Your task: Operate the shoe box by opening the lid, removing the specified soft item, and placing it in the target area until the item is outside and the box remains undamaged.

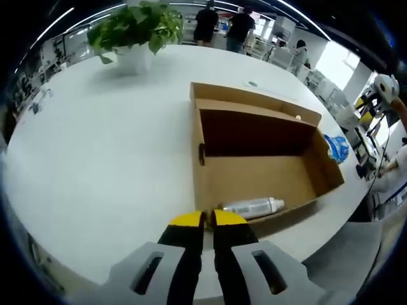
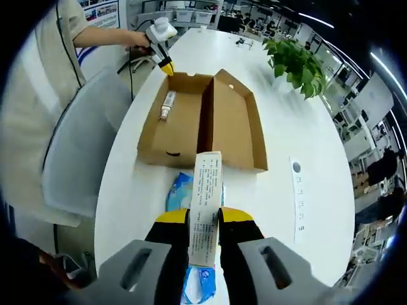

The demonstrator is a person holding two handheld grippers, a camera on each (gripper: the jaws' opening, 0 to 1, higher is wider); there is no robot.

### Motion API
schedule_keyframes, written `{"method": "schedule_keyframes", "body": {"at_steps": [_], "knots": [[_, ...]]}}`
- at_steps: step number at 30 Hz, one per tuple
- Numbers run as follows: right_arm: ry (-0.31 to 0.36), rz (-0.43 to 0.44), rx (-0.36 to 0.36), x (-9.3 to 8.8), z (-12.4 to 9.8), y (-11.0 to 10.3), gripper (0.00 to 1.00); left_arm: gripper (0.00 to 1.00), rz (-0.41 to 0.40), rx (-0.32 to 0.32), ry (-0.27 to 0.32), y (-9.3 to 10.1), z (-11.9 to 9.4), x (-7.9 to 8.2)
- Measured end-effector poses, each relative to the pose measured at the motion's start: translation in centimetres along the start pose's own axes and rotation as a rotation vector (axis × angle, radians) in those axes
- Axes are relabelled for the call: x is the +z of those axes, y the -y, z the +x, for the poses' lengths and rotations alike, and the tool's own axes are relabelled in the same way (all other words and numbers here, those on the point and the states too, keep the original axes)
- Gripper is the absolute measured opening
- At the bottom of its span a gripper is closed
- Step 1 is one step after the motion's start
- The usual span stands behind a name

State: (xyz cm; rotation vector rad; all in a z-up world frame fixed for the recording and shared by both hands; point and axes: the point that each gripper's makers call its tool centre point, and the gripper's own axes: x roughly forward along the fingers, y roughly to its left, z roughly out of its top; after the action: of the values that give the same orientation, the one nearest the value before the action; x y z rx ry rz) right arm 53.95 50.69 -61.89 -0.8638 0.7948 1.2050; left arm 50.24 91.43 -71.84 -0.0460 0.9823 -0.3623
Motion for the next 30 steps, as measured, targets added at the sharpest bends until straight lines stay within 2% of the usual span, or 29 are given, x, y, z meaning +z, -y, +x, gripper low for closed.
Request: {"method": "schedule_keyframes", "body": {"at_steps": [11, 12, 30], "knots": [[-0.067, 0.009, -0.02, -4.2, 0.0, 1.3, 0.15, 0.01, 0.004, 0.004, 0.002, 0.0, 0.0, 0.0], [-0.074, 0.01, -0.022, -5.0, 0.1, 1.8, 0.15, 0.01, 0.005, 0.005, 0.001, 0.0, 0.0, 0.0], [-0.167, 0.02, -0.002, -12.4, 1.9, 3.0, 0.15, 0.02, 0.035, 0.008, -0.004, 0.0, 0.2, 0.0]]}}
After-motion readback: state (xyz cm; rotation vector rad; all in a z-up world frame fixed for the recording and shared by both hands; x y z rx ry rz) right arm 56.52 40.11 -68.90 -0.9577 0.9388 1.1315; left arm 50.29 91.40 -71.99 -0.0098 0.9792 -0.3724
